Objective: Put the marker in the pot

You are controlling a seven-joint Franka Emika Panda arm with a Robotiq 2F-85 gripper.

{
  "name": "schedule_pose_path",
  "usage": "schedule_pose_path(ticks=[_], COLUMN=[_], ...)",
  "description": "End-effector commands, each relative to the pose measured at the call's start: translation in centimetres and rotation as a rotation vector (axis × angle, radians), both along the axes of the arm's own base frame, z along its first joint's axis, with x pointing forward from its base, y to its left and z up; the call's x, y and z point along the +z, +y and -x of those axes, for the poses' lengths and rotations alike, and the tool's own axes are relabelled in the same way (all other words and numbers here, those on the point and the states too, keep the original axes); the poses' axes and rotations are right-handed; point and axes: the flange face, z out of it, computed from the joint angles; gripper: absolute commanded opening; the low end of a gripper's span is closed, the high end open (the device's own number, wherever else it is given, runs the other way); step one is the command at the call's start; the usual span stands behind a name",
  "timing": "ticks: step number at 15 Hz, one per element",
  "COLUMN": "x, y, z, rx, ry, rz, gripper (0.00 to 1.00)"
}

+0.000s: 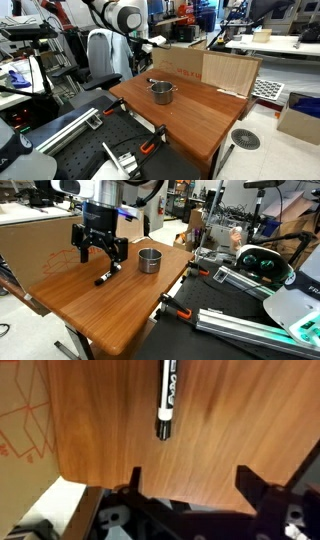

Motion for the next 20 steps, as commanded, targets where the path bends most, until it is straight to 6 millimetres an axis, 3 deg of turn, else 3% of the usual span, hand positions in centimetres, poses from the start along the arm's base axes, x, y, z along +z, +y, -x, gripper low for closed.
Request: schedule_pose_path(ticks=[1,10,20], x=[-0.9,-2.9,-4.5], y=[-1.2,-4.0,-3.1], z=[-0.3,-0.6,-3.1], rx=[-0.027,-0.104,-0.112], ry=[0.042,0.126,0.132], rz=[0.003,0.131,0.252], gripper=[1.0,1.0,1.0])
